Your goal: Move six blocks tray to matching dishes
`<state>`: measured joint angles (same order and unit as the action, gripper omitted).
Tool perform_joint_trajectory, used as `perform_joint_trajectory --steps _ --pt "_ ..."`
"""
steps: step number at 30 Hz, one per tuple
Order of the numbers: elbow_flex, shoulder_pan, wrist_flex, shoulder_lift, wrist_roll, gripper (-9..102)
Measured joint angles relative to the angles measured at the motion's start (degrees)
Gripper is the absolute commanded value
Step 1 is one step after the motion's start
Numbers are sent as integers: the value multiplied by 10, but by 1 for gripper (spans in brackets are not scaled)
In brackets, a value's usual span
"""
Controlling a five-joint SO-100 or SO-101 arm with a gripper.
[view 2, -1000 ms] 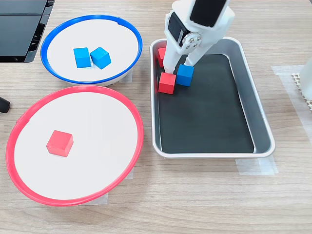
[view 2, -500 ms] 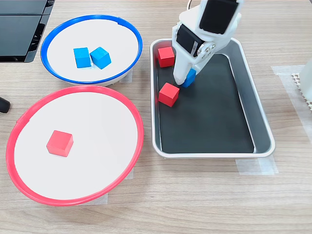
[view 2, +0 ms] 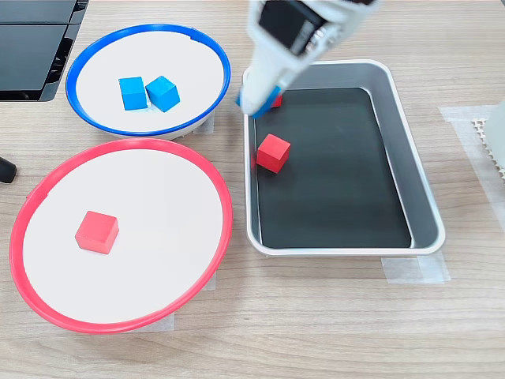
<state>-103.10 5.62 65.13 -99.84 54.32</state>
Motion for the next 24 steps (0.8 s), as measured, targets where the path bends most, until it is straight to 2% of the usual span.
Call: perform_joint_trajectory --steps 3,4,6,7,10,12,13,17,18,21,24 --pt "50 12 -76 42 8 0" --pt "60 35 -136 74 25 0" --pt "61 56 -202 127 49 0" --pt "60 62 -242 156 72 3" --pt "61 88 -282 203 120 16" --pt "60 91 -287 212 134 22" --pt "60 91 -287 213 142 21" --pt "61 90 -279 210 153 0" --pt "61 91 -270 203 153 0" --pt "61 77 -199 156 170 0" --pt "56 69 -91 90 206 0"
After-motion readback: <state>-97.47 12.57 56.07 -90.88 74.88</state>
